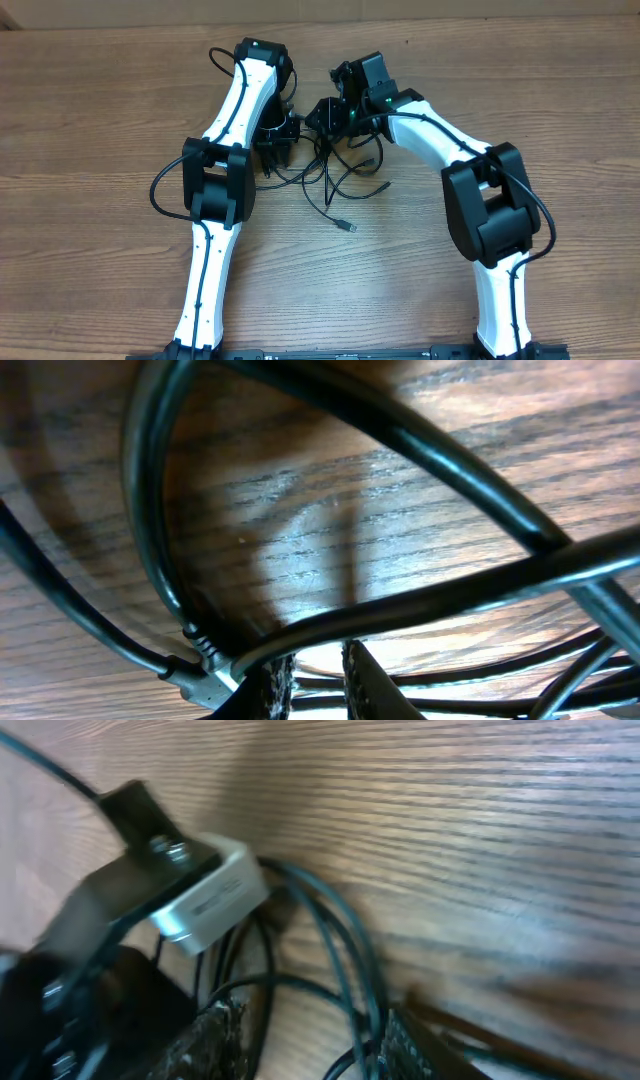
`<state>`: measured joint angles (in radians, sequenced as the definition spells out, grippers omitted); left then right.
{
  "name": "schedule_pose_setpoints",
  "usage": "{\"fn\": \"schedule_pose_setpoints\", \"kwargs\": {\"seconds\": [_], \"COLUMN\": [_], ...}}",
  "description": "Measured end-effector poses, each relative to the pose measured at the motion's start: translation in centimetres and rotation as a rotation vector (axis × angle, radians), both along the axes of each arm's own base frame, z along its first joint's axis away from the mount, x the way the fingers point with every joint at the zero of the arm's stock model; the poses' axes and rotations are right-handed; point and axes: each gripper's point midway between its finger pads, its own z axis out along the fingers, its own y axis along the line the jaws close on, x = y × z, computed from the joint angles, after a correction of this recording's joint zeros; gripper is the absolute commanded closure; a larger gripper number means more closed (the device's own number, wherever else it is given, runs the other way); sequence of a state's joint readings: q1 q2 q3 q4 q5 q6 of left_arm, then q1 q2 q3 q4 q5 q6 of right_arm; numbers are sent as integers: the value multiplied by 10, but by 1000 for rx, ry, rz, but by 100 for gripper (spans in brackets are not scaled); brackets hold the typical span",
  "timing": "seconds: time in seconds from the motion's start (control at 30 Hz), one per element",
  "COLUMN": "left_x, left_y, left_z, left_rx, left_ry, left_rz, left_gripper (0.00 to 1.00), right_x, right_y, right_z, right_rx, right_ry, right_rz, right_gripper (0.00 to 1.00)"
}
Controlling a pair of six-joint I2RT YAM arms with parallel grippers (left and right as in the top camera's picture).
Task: Untangle cables
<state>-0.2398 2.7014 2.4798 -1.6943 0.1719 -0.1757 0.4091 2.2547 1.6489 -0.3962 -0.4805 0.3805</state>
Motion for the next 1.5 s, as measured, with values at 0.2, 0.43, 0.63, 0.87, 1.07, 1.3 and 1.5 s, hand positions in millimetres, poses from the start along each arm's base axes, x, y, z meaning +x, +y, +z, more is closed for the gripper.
{"fn": "schedule_pose_setpoints", "kwargs": {"seconds": [0.2, 0.43, 0.63, 0.87, 1.07, 1.3, 1.5], "left_x": [1, 1, 1, 3, 8, 40, 64], "left_y": [1, 0, -1, -2, -6, -17, -25], "left_z": [0, 0, 0, 0, 1, 23, 52], "left_rx": [-2, -11, -18, -38, -75, -150, -185], "left_ry": [-2, 0, -1, -4, -17, -153, -272], "left_rz": [3, 9, 13, 26, 43, 62, 91], "left_gripper": [78, 77, 76, 76, 77, 75, 74], "right_x": [7, 6, 0, -4, -7, -12, -21], "right_y": [-5, -7, -11, -12, -13, -16, -19], "right_z": [-9, -21, -28, -30, -32, -35, -39], "right_rx": [-32, -50, -72, -78, -86, -98, -112], "right_ry": [-16, 3, 37, 54, 70, 96, 137], "right_rz": [-27, -34, -36, -37, -37, -35, -32], "right_gripper": [57, 67, 70, 89, 82, 88, 93]}}
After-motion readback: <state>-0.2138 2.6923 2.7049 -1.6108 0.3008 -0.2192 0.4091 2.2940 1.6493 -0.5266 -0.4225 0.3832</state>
